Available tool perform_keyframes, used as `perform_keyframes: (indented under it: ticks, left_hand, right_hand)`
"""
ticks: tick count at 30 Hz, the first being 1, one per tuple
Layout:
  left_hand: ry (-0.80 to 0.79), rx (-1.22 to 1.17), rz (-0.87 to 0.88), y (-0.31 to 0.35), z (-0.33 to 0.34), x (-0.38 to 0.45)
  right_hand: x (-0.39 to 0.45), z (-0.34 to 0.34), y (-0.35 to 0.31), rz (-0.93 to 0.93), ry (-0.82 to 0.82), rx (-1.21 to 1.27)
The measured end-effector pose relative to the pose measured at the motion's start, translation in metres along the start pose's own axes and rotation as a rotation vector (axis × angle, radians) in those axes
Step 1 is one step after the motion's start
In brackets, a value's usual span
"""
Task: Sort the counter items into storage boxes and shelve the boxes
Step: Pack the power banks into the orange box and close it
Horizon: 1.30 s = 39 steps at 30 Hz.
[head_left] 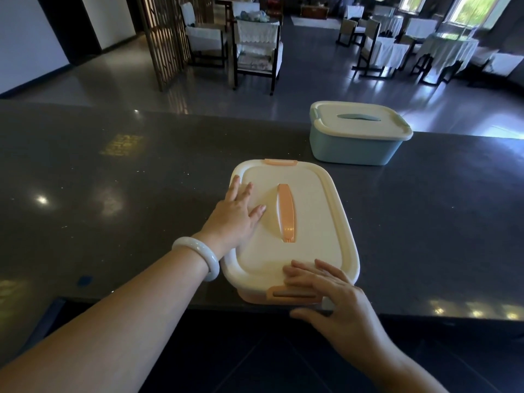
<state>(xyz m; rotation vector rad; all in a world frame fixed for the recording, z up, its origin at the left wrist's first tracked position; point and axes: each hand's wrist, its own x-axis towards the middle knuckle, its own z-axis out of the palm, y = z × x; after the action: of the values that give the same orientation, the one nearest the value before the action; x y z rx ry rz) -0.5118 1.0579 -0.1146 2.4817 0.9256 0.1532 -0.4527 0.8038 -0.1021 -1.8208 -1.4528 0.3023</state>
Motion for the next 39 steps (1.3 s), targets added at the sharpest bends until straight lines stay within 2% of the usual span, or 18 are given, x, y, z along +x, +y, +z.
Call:
perform_keyframes:
  ticks: [3, 5, 8, 11, 15, 19, 22, 26, 30, 35, 39]
  left_hand:
    - [-0.034, 0.117, -0.008, 0.002, -0.006, 0.001]
    - [-0.003, 0.290, 0.011, 0.007, -0.014, 0.008]
    - [0.051, 0.370, 0.057, 0.020, -0.025, 0.026]
    - [0.023, 0.293, 0.056, 0.027, -0.020, 0.034]
    - [-0.022, 0.342, 0.058, 0.022, -0.005, 0.029]
    - [0.002, 0.350, 0.050, 0.024, -0.003, 0.028]
    - [0.038, 0.381, 0.086, 0.023, 0.000, 0.028]
    - [0.074, 0.408, 0.065, 0.020, 0.005, 0.031]
    - [0.107, 0.416, 0.058, 0.019, 0.008, 0.032]
    - [0.123, 0.422, 0.070, 0.018, 0.010, 0.032]
    - [0.100, 0.421, 0.058, 0.018, 0.010, 0.034]
  right_hand:
    - [0.001, -0.020, 0.003, 0.046, -0.097, 0.119]
    - [0.011, -0.034, 0.005, 0.169, -0.037, 0.200]
    - [0.046, -0.050, 0.019, 0.245, 0.142, -0.002]
    - [0.097, -0.062, 0.039, 0.288, 0.200, -0.149]
    - [0.165, -0.064, 0.062, 0.361, 0.042, -0.291]
    - [0.219, -0.055, 0.077, 0.405, -0.157, -0.281]
    - [0.245, -0.046, 0.085, 0.416, -0.228, -0.265]
    - [0.260, -0.036, 0.103, 0.420, -0.163, -0.339]
    - [0.263, -0.035, 0.116, 0.436, -0.075, -0.290]
    - [0.270, -0.037, 0.123, 0.463, -0.139, -0.225]
    - [0.276, -0.038, 0.122, 0.453, -0.218, -0.313]
